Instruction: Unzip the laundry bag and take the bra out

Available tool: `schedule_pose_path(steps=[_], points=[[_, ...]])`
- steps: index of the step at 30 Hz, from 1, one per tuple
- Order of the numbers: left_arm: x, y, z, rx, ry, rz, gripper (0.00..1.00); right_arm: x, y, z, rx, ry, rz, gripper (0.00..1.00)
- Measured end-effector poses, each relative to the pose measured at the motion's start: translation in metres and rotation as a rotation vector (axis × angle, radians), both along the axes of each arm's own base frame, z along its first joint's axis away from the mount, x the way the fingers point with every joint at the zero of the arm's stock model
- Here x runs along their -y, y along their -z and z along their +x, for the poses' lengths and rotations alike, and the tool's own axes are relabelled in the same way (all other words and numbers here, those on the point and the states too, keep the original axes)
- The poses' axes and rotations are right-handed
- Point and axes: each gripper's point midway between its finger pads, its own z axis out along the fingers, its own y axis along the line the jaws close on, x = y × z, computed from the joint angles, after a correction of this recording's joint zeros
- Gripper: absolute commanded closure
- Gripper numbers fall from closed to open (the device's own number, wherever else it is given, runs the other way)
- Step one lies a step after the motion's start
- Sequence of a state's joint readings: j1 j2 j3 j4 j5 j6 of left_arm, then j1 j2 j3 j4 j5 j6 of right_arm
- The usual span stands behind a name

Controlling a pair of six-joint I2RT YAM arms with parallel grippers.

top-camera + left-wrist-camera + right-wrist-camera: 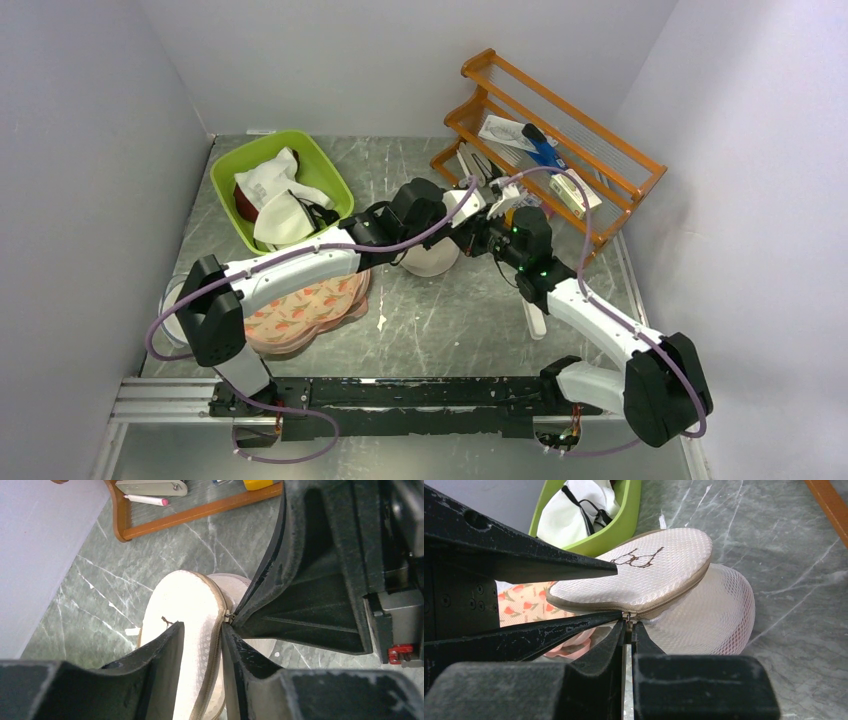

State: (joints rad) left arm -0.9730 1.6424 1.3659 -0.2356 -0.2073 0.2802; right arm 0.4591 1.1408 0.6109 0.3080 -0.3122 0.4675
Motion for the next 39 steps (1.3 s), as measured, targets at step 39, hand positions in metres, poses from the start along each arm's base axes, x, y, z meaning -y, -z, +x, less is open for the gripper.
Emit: schedule_pose_path(steps=[39], points=[[0.003,-0.005,-0.016,0.069,0.023,0.020,0.93,0.036,0.034,0.029,-0.099,0.152,-0.092,1.00]])
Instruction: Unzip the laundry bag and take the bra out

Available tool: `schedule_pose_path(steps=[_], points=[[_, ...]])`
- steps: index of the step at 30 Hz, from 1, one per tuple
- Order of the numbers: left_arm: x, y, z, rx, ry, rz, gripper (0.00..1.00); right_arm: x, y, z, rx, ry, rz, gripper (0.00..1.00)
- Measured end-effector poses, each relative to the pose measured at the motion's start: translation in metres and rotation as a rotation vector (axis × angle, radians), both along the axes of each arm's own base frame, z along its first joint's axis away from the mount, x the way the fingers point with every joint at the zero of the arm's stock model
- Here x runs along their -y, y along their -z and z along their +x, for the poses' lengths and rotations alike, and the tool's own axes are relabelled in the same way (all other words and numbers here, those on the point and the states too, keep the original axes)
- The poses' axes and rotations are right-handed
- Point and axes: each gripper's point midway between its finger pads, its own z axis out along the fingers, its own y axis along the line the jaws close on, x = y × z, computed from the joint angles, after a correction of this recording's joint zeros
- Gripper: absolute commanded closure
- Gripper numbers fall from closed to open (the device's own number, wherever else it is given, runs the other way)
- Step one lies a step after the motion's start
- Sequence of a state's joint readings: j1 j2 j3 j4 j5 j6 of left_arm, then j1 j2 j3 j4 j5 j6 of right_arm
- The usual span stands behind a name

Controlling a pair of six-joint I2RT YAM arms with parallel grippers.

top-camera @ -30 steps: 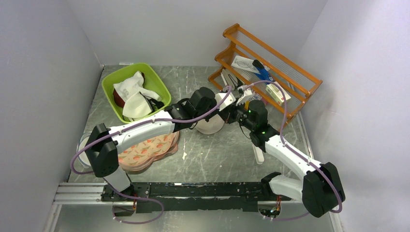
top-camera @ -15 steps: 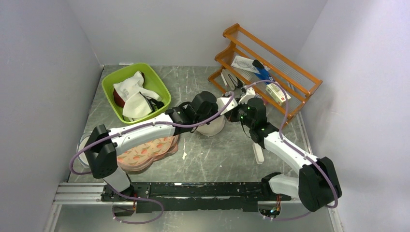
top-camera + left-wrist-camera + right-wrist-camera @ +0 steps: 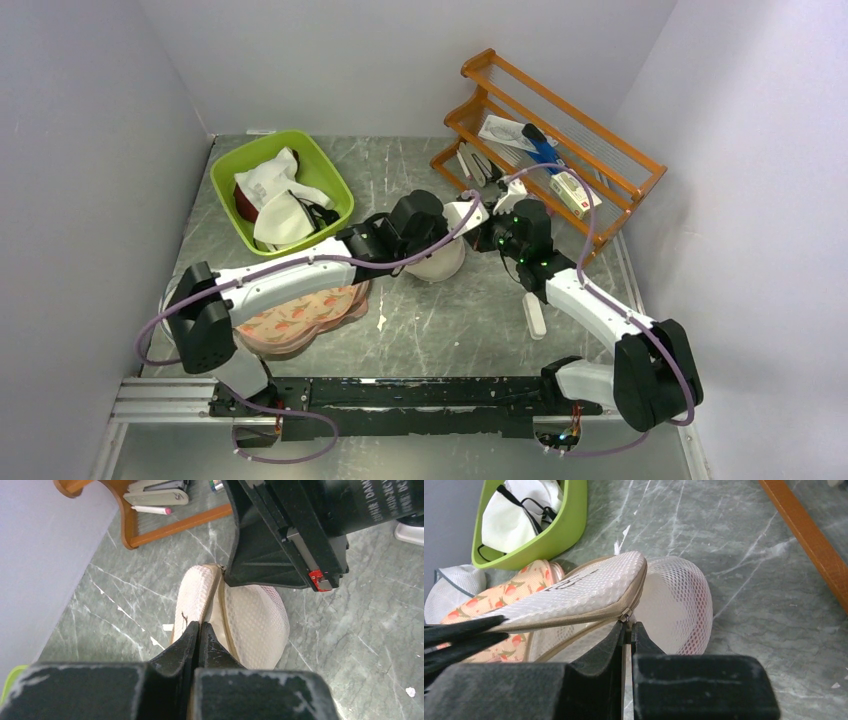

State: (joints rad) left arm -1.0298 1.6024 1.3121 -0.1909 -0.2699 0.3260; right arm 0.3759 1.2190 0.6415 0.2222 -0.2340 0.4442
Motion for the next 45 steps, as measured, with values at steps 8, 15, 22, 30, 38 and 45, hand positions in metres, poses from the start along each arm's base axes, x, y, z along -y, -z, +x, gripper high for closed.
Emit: schedule_pose_path(steps=[8,15,22,30,38,45], points=[[-0.017,-0.057,-0.022,0.067,0.074,-0.101,0.93,-0.006,-0.013,-0.001,0.075,-0.066,-0.008,1.00],[-0.015,-0.064,-0.043,0.070,0.179,-0.073,0.93,-0.010,-0.025,-0.004,0.158,-0.134,-0.040,1.00],[-0.009,-0.068,-0.063,0.052,0.243,-0.043,0.93,-0.023,-0.022,-0.008,0.196,-0.249,-0.043,1.00],[-0.010,-0.070,-0.075,0.014,0.265,-0.023,0.93,-0.037,-0.022,-0.012,0.254,-0.364,-0.035,0.96],[-0.012,-0.075,-0.087,-0.052,0.279,-0.035,0.93,-0.043,-0.029,-0.017,0.313,-0.433,-0.034,0.90],[-0.016,-0.083,-0.096,-0.098,0.265,-0.092,0.93,-0.052,-0.037,-0.024,0.325,-0.501,-0.003,0.74]])
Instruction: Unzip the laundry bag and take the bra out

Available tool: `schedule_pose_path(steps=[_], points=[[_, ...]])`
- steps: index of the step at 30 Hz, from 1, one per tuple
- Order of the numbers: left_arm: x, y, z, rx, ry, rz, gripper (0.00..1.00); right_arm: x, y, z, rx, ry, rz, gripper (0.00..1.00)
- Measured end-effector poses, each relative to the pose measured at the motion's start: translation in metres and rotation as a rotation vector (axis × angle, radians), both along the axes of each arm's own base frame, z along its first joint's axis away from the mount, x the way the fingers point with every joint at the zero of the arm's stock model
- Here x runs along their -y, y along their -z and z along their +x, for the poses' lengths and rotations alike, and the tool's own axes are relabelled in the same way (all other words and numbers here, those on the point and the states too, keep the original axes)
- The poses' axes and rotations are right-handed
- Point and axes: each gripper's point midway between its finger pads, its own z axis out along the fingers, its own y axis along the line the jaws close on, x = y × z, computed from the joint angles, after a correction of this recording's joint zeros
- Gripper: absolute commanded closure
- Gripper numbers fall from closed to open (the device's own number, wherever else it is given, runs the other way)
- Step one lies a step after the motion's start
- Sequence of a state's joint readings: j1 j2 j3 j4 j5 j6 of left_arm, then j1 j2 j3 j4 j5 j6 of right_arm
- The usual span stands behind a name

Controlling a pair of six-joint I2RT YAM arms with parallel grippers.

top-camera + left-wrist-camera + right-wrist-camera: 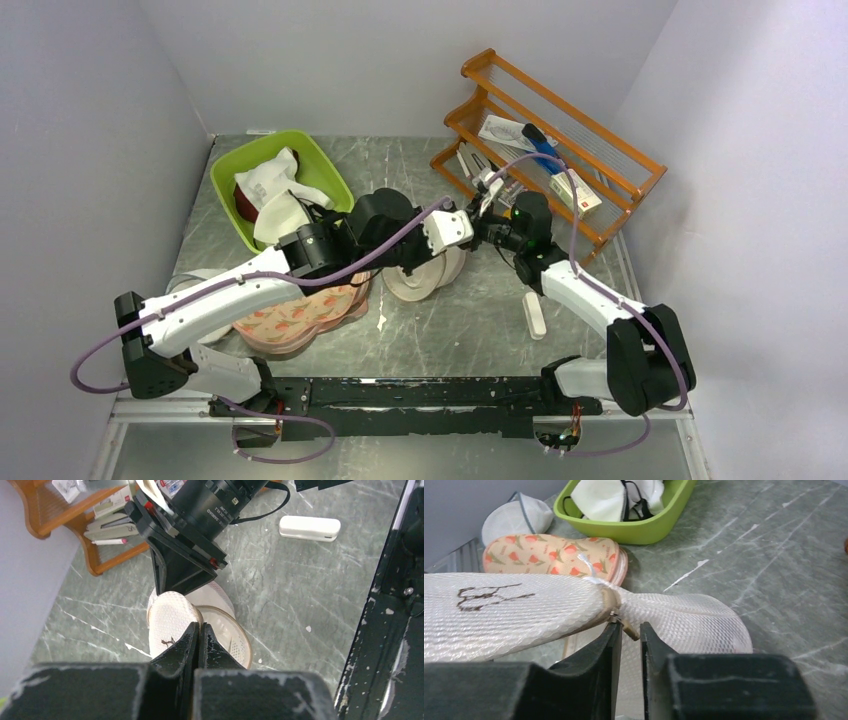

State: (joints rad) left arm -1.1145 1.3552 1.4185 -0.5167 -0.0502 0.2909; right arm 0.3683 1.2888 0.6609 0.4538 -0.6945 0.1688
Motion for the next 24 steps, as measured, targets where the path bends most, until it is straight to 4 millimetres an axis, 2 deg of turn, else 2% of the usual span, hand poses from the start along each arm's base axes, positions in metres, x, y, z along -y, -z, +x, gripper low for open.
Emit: schedule_pose_path(steps=[3,6,9,12,15,18,21,24], points=[[0.000,-0.002,0.003,-0.035,-0.048,-0.022,0.93,0.004,-0.002,0.008,-0.060,0.057,-0.010,0.54],[0.001,-0.010,0.015,-0.095,-0.125,-0.077,0.93,0.019,-0.001,0.017,-0.153,0.191,-0.040,0.35],[0.000,-0.020,0.042,-0.183,-0.235,-0.147,0.93,0.038,0.006,0.015,-0.238,0.304,-0.084,0.22],[-0.003,-0.020,0.068,-0.280,-0.330,-0.197,0.93,0.054,0.020,0.003,-0.324,0.378,-0.136,0.09],[-0.004,-0.015,0.089,-0.389,-0.397,-0.242,0.93,0.069,0.027,-0.012,-0.386,0.439,-0.179,0.05],[-0.008,-0.009,0.102,-0.504,-0.444,-0.276,0.93,0.073,0.028,-0.025,-0.420,0.449,-0.172,0.04],[-0.005,-0.011,0.106,-0.589,-0.448,-0.307,0.93,0.065,0.039,-0.038,-0.469,0.418,-0.151,0.04],[0.006,-0.014,0.105,-0.648,-0.421,-0.317,0.93,0.046,0.065,-0.052,-0.567,0.377,-0.185,0.04]])
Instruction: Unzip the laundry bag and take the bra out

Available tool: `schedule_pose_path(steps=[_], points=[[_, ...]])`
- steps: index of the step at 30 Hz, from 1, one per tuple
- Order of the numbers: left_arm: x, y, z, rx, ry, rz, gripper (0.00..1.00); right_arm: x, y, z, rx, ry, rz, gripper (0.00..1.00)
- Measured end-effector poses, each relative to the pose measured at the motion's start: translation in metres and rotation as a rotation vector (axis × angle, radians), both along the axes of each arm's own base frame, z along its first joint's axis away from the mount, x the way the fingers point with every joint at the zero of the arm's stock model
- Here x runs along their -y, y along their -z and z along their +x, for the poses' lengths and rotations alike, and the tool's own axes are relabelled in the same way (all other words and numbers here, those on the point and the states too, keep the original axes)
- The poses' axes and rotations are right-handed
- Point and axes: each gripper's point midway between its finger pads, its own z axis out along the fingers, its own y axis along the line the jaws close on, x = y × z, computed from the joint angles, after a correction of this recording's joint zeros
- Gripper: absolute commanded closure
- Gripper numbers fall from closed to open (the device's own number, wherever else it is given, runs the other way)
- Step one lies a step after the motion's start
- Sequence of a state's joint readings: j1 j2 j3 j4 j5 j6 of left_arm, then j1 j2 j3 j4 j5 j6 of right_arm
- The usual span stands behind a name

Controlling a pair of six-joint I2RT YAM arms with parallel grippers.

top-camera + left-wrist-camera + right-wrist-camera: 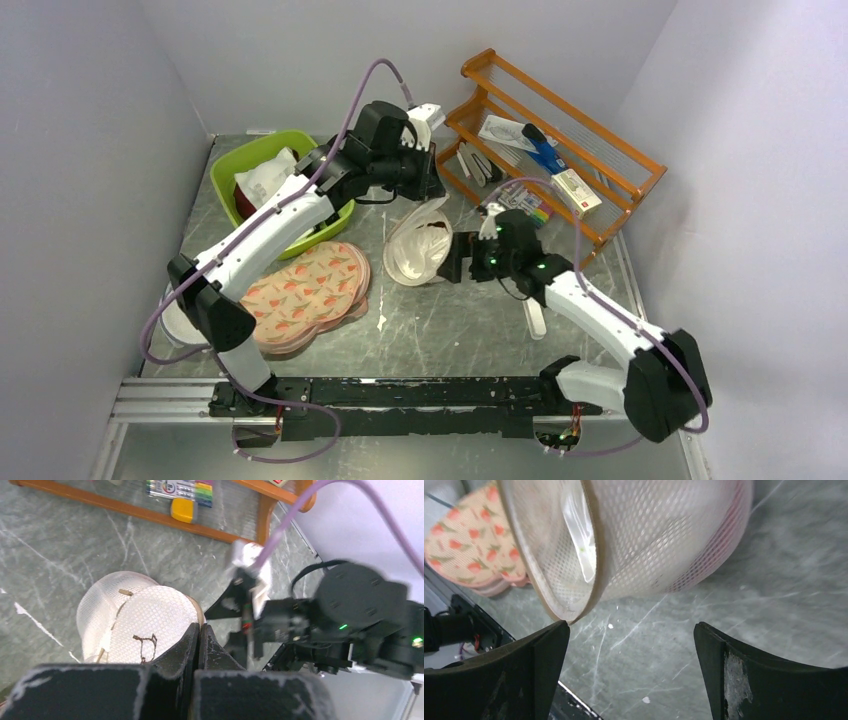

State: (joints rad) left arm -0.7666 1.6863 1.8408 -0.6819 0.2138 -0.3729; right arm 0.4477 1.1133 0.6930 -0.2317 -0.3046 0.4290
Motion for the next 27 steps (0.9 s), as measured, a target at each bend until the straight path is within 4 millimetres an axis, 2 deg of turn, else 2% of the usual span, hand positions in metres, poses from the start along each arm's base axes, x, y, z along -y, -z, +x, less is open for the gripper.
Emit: schedule_pose_path(steps=[4,8,10,12,17,21,27], points=[[0.006,0.007,-0.002,-0.049,0.016,0.003,0.93,-0.025,0.024,-0.011,-0.093,-0.019,-0.039,0.06],[0.003,0.012,-0.004,-0.077,0.012,0.030,0.93,-0.028,0.033,-0.003,-0.124,0.068,-0.068,0.22],[0.001,0.009,0.001,-0.074,0.006,0.031,0.93,-0.024,0.038,0.001,-0.133,0.111,-0.086,0.35],[-0.003,0.006,0.008,-0.070,-0.004,0.025,0.93,-0.020,0.041,0.003,-0.130,0.135,-0.100,0.63],[-0.026,0.010,0.039,-0.095,-0.057,0.019,0.93,-0.004,0.043,0.000,-0.099,0.149,-0.173,0.92],[-0.049,0.021,0.064,-0.106,-0.100,0.036,0.93,0.006,0.040,-0.005,-0.083,0.137,-0.217,1.00],[-0.073,0.050,0.101,-0.128,-0.151,0.088,0.92,0.010,0.038,-0.004,-0.088,0.120,-0.206,1.00]])
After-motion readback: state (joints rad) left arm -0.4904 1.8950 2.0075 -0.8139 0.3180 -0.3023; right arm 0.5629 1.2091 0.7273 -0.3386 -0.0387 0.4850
